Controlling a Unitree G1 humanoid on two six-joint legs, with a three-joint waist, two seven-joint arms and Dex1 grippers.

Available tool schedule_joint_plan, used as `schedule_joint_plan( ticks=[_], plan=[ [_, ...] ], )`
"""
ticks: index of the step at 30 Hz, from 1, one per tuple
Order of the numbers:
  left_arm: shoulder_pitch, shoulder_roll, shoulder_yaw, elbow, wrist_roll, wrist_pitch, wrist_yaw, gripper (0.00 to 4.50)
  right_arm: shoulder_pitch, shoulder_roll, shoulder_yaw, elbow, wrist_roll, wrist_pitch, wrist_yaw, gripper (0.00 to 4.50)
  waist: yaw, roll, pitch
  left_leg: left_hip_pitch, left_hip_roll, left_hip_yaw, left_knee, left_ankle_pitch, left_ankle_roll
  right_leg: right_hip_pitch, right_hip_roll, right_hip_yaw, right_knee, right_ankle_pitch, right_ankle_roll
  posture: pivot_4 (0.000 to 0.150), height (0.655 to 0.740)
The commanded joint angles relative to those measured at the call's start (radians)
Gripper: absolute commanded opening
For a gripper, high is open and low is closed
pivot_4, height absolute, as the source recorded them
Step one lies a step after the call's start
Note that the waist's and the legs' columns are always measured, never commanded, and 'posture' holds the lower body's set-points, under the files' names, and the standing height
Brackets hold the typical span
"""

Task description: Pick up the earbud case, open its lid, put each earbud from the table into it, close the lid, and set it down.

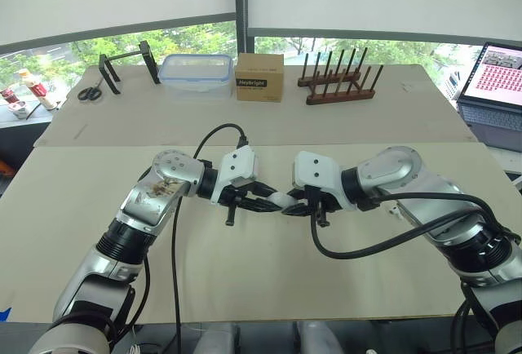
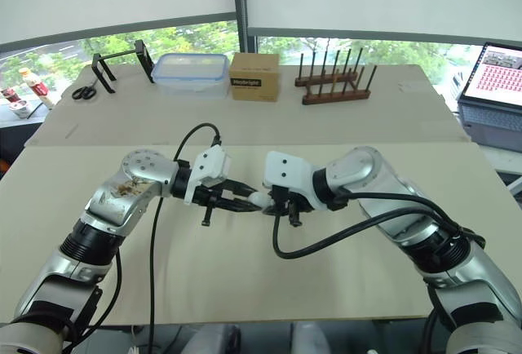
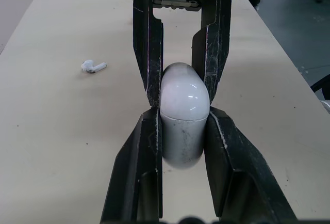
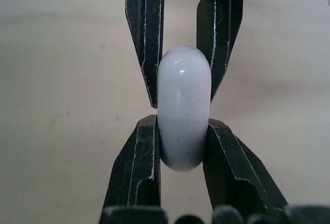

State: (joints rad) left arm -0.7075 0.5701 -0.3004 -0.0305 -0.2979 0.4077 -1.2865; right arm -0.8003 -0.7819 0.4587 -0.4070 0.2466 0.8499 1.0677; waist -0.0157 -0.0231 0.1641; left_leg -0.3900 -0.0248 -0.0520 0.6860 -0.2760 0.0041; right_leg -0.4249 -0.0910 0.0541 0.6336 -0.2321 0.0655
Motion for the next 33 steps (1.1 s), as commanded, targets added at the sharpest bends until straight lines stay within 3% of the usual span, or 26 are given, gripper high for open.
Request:
schedule_joint_plan(
  ticks=[1,7,13,33],
  plan=[
    [0.01,0.014,0.014,-0.01,0.005,-0.004,0.003,0.6,-0.009,-0.028,-0.069,-0.038,0.007,-0.015,0.007,2.11,0.0,0.0,0.0,0.0,0.0,0.0,0.0,0.0,0.0,0.0,0.0,0.0,0.0,0.0,0.0,0.15,0.74],
    [0.041,-0.001,0.06,0.012,-0.054,0.01,-0.001,0.6,0.038,-0.111,-0.12,-0.061,-0.035,-0.126,0.01,4.14,0.003,0.0,0.0,0.0,0.0,0.0,0.0,0.0,0.0,0.0,0.0,0.0,0.0,0.0,0.0,0.15,0.74],
    [0.079,-0.108,0.181,0.089,-0.193,0.007,0.013,0.6,0.136,-0.112,-0.228,-0.08,-0.022,-0.336,0.004,4.19,0.002,0.0,0.0,0.0,0.0,0.0,0.002,0.0,0.0,0.001,0.0,0.0,0.001,0.0,0.0,0.15,0.74],
    [0.122,-0.097,0.117,0.023,-0.133,-0.125,-0.039,0.6,0.046,-0.004,-0.284,-0.007,-0.001,-0.24,-0.075,4.19,0.005,0.0,0.0,0.0,0.0,0.0,0.008,-0.001,0.001,0.001,-0.001,0.0,0.007,0.0,0.0,0.15,0.74]
  ],
)
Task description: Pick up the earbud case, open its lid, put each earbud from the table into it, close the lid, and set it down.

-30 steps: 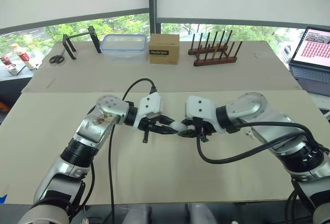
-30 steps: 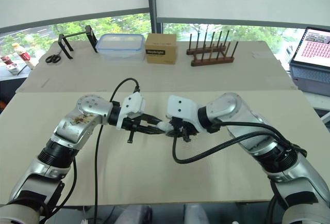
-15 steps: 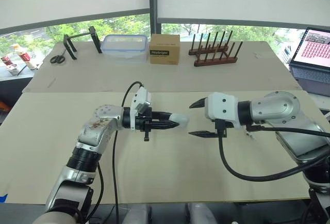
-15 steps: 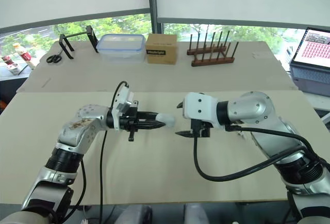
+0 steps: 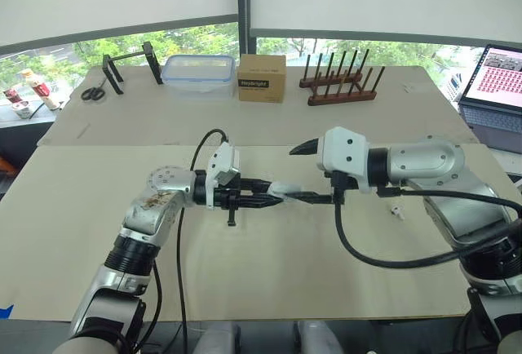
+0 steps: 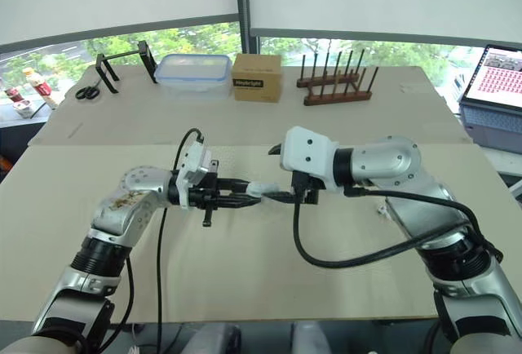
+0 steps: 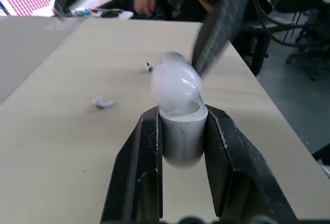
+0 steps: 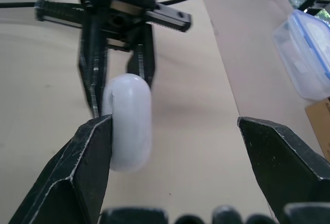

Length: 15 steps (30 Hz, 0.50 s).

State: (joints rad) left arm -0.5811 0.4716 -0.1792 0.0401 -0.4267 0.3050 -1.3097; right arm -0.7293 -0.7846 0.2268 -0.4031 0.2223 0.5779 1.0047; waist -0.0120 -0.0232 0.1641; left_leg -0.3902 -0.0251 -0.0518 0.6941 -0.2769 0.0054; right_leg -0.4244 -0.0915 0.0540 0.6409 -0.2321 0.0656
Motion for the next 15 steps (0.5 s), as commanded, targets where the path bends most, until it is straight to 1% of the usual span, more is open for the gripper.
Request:
schedule_joint_plan(
  ticks=[1,3,6,8,12,15],
  plan=[
    [-0.004,0.001,-0.004,-0.048,-0.005,-0.023,-0.016,0.6,-0.026,-0.001,-0.056,-0.011,0.03,0.044,-0.011,4.19,0.001,0.0,0.0,0.0,0.0,0.0,0.0,0.0,0.0,0.0,0.0,0.0,0.0,0.0,0.0,0.15,0.74],
    [-0.006,-0.002,-0.001,-0.045,-0.005,-0.023,-0.009,0.6,-0.021,-0.01,-0.064,-0.024,0.051,0.062,0.004,4.19,0.0,0.0,0.0,0.0,0.0,0.0,0.0,0.0,0.0,0.0,0.0,0.0,0.0,0.0,0.0,0.15,0.74],
    [-0.009,-0.013,0.017,-0.032,-0.006,-0.021,0.022,0.6,0.014,-0.035,-0.102,-0.084,0.125,0.116,0.037,4.19,0.001,0.0,0.0,0.0,0.0,0.0,0.0,0.0,0.0,0.0,0.0,0.0,0.0,0.0,0.0,0.15,0.74],
    [-0.005,-0.018,0.033,-0.027,-0.009,-0.021,0.045,0.6,0.039,-0.046,-0.123,-0.104,0.134,0.113,0.029,4.19,0.0,0.0,0.0,0.0,0.0,0.0,0.0,0.0,0.0,0.0,0.0,0.0,0.0,0.0,0.0,0.15,0.74],
    [0.026,-0.039,0.096,-0.015,-0.009,-0.051,0.135,0.6,0.19,-0.037,-0.251,-0.138,0.15,0.045,-0.026,4.19,0.003,0.0,0.0,0.0,0.0,0.0,0.001,0.0,0.0,0.0,0.0,0.0,0.0,0.0,0.0,0.15,0.74],
    [0.049,-0.054,0.128,-0.021,-0.011,-0.066,0.192,0.6,0.297,-0.025,-0.315,-0.175,0.159,0.026,-0.066,4.19,0.004,0.0,0.0,0.0,0.0,0.0,0.0,0.0,0.001,0.001,0.0,0.0,0.0,0.0,0.0,0.15,0.74]
  ],
)
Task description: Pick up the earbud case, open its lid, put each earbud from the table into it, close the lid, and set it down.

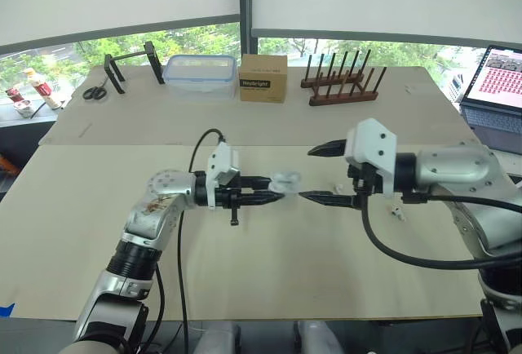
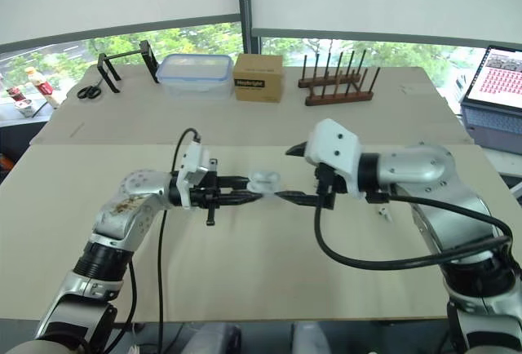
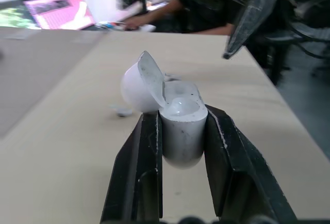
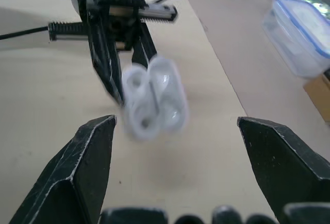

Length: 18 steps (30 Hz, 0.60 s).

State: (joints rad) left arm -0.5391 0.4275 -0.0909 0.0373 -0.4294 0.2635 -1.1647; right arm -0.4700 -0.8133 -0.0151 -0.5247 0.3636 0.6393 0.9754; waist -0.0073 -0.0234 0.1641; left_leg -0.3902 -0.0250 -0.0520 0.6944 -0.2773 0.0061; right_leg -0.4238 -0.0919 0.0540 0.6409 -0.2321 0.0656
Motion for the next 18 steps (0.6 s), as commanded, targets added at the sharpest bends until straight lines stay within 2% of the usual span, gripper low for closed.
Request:
schedule_joint_plan(
  ticks=[1,6,8,10,18],
  plan=[
    [0.018,-0.02,0.059,-0.018,-0.008,-0.032,0.081,0.6,0.113,0.017,-0.108,-0.07,0.018,-0.027,-0.065,4.19,-0.001,0.0,0.0,0.0,0.0,0.0,0.0,0.0,0.0,0.0,0.0,0.0,0.0,0.0,0.0,0.15,0.74],
    [0.068,-0.041,0.118,-0.02,0.013,-0.088,0.191,0.6,0.473,0.078,-0.255,-0.092,-0.09,-0.144,-0.194,4.19,0.017,0.0,0.0,0.001,0.0,0.0,0.0,0.0,0.0,0.001,0.0,0.0,0.0,0.0,0.0,0.15,0.74],
    [0.084,-0.038,0.134,-0.022,0.021,-0.111,0.215,0.6,0.628,0.059,-0.299,-0.079,-0.159,-0.287,-0.161,4.19,0.02,0.0,0.0,0.001,-0.001,0.001,0.0,0.0,0.0,0.0,-0.001,0.002,0.0,0.0,0.0,0.15,0.74],
    [0.094,-0.037,0.144,-0.026,0.028,-0.131,0.235,0.6,0.727,0.078,-0.357,-0.061,-0.164,-0.358,-0.157,4.19,0.02,0.0,0.0,0.002,-0.002,0.002,0.0,0.0,0.0,0.001,-0.001,0.002,0.0,0.0,0.0,0.15,0.74],
    [0.135,-0.011,0.148,-0.053,0.006,-0.1,0.238,0.6,0.924,0.179,-0.563,0.023,-0.09,-0.355,-0.193,4.19,0.017,0.0,-0.001,0.005,0.0,0.002,-0.002,0.0,0.0,0.004,0.001,0.003,-0.001,0.0,0.0,0.15,0.74]
  ],
)
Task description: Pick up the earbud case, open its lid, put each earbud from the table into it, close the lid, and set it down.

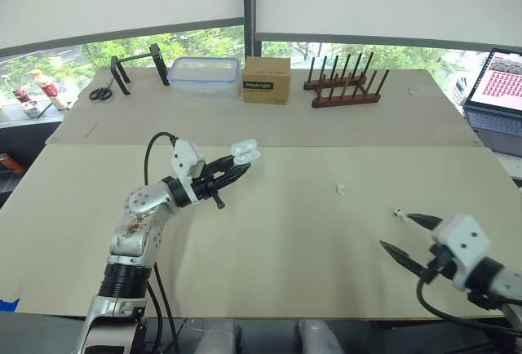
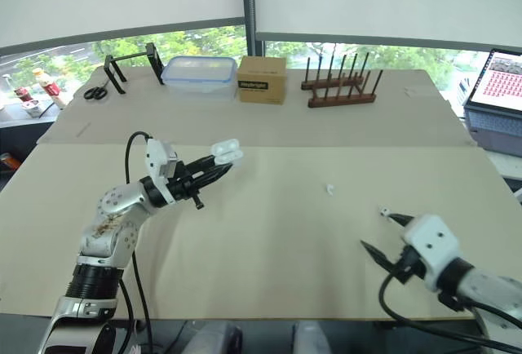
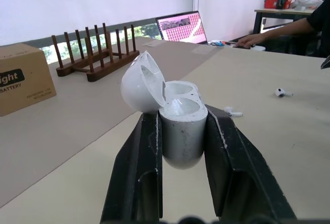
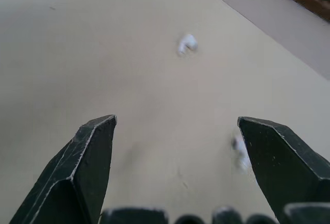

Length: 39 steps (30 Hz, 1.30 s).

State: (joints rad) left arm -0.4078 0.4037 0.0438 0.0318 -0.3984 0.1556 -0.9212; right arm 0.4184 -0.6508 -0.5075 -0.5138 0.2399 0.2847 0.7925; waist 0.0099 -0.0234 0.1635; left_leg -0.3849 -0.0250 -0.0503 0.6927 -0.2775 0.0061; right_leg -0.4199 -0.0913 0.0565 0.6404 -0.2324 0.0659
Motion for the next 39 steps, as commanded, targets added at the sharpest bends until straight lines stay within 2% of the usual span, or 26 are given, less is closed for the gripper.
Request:
schedule_joint_plan(
  ticks=[1,3,11,16,21,25,29,35,39],
  plan=[
    [0.006,0.017,0.011,-0.049,-0.028,0.015,-0.009,0.6,0.046,0.026,-0.087,0.022,0.047,0.015,-0.018,4.19,0.0,0.0,0.0,0.0,0.0,0.0,0.0,0.0,0.0,0.0,0.0,0.0,0.0,0.0,0.0,0.15,0.74],
    [0.01,0.021,0.009,-0.056,-0.033,0.028,-0.012,0.6,0.077,0.033,-0.114,0.046,0.054,0.02,-0.02,4.5,0.001,0.0,0.0,0.0,0.0,0.0,0.001,0.0,0.0,0.001,0.0,0.0,0.0,0.0,0.0,0.15,0.74],
    [0.007,0.029,-0.002,-0.059,-0.037,0.057,-0.013,0.6,0.084,0.027,-0.081,0.02,0.049,0.043,-0.049,4.5,-0.002,0.0,0.0,0.001,0.0,0.0,0.0,0.0,0.0,0.001,0.0,0.0,0.0,0.0,0.0,0.15,0.74],
    [0.002,0.029,-0.011,-0.063,-0.033,0.071,-0.013,0.6,-0.061,0.023,0.053,-0.047,0.047,0.148,-0.121,4.5,-0.005,0.0,0.0,0.001,0.0,0.0,0.001,0.0,0.0,0.001,0.0,0.0,0.0,0.0,0.0,0.15,0.74],
    [0.0,0.031,-0.025,-0.064,-0.027,0.068,-0.013,0.6,-0.283,0.078,0.229,0.001,0.039,0.292,-0.23,4.5,-0.01,0.0,0.0,0.0,0.0,0.0,0.0,0.0,0.0,0.0,0.0,0.0,0.0,0.0,0.0,0.15,0.74],
    [-0.005,0.031,-0.039,-0.054,-0.016,0.046,-0.026,0.6,-0.47,0.143,0.365,0.152,-0.027,0.263,-0.289,4.5,-0.01,0.0,0.0,-0.002,-0.001,0.0,0.001,0.0,0.0,-0.001,-0.001,0.0,0.0,0.0,0.0,0.15,0.74],
    [-0.009,0.025,-0.044,-0.038,-0.011,0.033,-0.03,0.6,-0.597,0.195,0.432,0.322,-0.088,0.192,-0.336,4.5,-0.01,0.0,0.0,-0.001,-0.002,0.0,0.001,0.0,0.0,-0.001,-0.001,0.0,0.0,0.0,0.0,0.15,0.74],
    [-0.004,0.023,-0.049,-0.018,0.003,0.009,-0.045,0.6,-0.743,0.252,0.447,0.57,-0.13,0.097,-0.399,4.5,-0.019,0.001,0.0,-0.002,-0.002,0.0,0.001,0.0,0.0,-0.002,-0.001,0.0,0.001,0.0,0.0,0.15,0.74],
    [0.002,0.026,-0.05,-0.025,0.004,0.01,-0.042,0.6,-0.768,0.268,0.444,0.624,-0.115,0.109,-0.397,4.5,-0.022,0.001,0.0,-0.001,-0.001,0.0,0.0,0.0,0.0,-0.002,-0.001,0.0,0.001,0.0,0.0,0.15,0.74]
  ],
)
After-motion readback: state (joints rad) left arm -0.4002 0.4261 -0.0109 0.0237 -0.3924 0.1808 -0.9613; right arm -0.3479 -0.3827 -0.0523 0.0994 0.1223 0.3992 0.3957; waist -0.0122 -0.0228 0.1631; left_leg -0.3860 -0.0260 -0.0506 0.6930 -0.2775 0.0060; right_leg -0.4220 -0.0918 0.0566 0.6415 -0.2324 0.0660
